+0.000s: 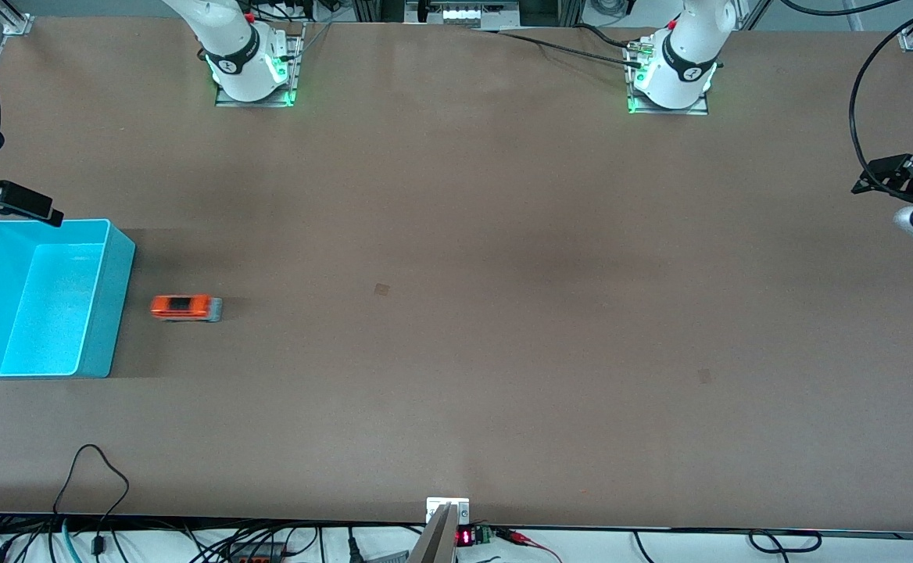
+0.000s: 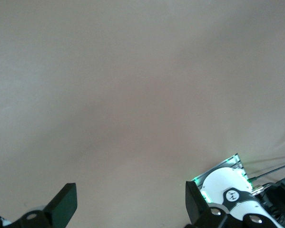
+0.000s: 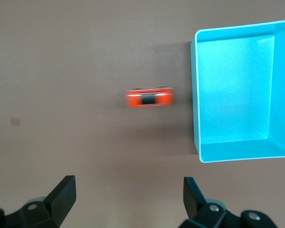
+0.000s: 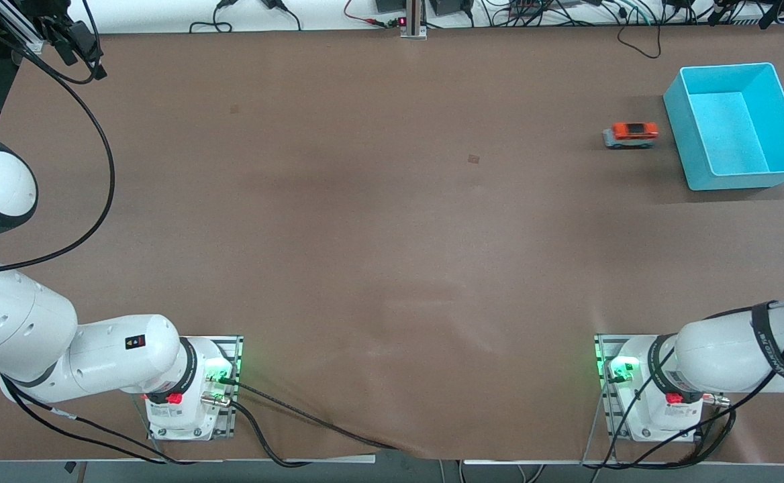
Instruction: Wind up bus and store in blue box
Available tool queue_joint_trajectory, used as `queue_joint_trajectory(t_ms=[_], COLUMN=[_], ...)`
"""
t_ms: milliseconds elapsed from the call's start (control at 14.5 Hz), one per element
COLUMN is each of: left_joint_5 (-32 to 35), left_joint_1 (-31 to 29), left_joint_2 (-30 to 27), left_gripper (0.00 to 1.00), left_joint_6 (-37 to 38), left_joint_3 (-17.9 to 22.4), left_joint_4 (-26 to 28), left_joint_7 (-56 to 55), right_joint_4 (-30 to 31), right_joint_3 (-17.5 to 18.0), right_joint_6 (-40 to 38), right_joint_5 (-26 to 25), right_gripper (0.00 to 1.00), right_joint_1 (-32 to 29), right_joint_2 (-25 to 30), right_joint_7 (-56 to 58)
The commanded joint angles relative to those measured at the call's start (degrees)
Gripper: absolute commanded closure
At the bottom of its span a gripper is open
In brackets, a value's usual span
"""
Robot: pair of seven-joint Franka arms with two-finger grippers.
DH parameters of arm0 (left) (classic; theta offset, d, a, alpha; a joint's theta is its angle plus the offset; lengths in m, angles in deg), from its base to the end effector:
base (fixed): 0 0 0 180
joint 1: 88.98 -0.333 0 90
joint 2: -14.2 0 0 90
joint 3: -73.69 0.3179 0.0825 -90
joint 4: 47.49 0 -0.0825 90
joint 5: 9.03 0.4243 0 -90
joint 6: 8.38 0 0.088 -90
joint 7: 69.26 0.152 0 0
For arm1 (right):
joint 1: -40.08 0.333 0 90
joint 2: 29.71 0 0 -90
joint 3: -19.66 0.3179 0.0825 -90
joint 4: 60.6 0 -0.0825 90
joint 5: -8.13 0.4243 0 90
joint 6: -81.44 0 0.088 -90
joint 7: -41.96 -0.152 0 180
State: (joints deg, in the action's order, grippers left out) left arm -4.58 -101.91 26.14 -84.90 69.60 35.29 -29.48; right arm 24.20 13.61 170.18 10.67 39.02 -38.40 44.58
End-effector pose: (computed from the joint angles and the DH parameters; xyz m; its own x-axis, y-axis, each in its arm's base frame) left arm 0.6024 0.1104 0.5030 0.8149 -0.5079 -0.2794 -0.4850 -0.8613 0.1511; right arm 0.6295 -0.0677 0.5331 0.9938 -0.0770 -0.0806 -0.0798 -0.9963 -0.0320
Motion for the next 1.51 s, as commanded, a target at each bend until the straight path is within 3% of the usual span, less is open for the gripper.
queue_joint_trajectory(t_ms=[0, 206, 344, 482, 619, 757, 963, 1239, 1445], left_joint_5=[0.0, 0.3, -0.1, -2.6, -4.0, -4.5, -4.3, -3.4, -3.4], left_joint_1=[-0.2, 2.4, 7.0, 11.8, 13.2, 13.7, 15.5, 15.6, 15.7], left_joint_2=[-0.8, -3.5, -4.5, -8.0, -13.4, -14.9, -14.2, -12.9, -13.0], left_gripper=[0.00, 0.00, 0.00, 0.00, 0.00, 0.00, 0.00, 0.00, 0.00], left_joint_6=[3.1, 3.0, 2.8, -1.6, -9.0, -13.0, -14.9, -15.1, -15.2], left_joint_3=[-1.0, -1.7, 0.8, 4.9, 5.8, 5.8, 4.7, 2.1, 1.4], left_joint_4=[-3.6, -3.6, -2.7, 1.7, 10.3, 14.1, 15.3, 14.6, 14.1], left_joint_7=[-6.0, -11.4, -16.2, -25.7, -40.1, -42.2, -42.2, -42.1, -42.1], right_joint_4=[0.5, 0.5, 0.5, 0.5, 0.6, 1.4, 7.0, 17.0, 21.0], right_joint_3=[0.0, 0.0, 0.0, -0.1, -0.2, -0.2, 0.8, 3.9, 6.8], right_joint_6=[0.4, 0.5, 1.2, 1.4, 2.0, 1.4, 2.8, 13.0, 20.4], right_joint_5=[-0.1, 0.0, 2.1, 3.9, 6.2, 6.4, 6.4, 5.5, -0.2], right_gripper=[0.00, 0.00, 0.00, 0.00, 0.00, 0.00, 0.00, 0.00, 0.00], right_joint_1=[0.3, 0.3, 0.1, 0.0, -0.4, -0.4, -0.3, -4.5, -6.3], right_joint_2=[0.4, 0.3, -0.4, -1.8, -3.3, -4.4, -4.6, -4.3, -4.8], right_joint_7=[0.2, -0.3, -0.5, -0.6, -0.6, 0.3, 1.5, 28.3, 41.5])
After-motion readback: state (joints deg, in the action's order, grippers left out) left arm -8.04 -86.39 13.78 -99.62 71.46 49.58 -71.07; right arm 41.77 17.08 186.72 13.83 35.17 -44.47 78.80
